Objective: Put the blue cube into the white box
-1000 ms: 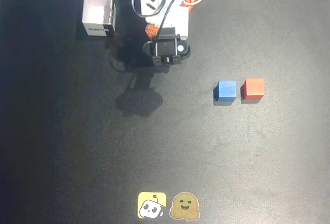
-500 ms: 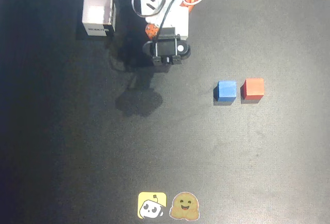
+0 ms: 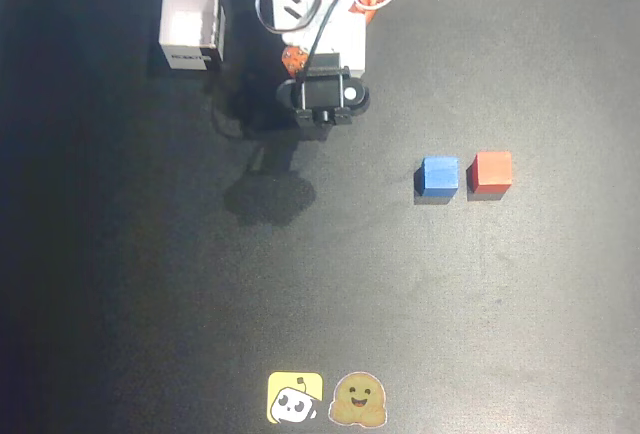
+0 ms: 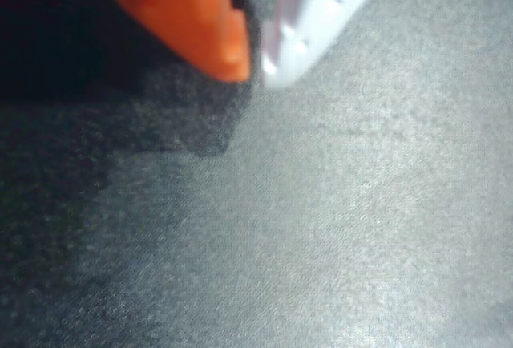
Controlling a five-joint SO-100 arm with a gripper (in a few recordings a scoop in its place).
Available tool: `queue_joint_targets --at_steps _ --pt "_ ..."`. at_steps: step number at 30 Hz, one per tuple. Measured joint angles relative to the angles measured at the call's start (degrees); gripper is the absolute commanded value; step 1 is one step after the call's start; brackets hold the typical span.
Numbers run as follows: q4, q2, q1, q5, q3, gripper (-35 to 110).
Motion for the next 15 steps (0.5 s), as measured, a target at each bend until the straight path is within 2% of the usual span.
queue_joint_targets --at_steps 15 --pt "-1.93 0.0 0.09 0.7 0.0 0"
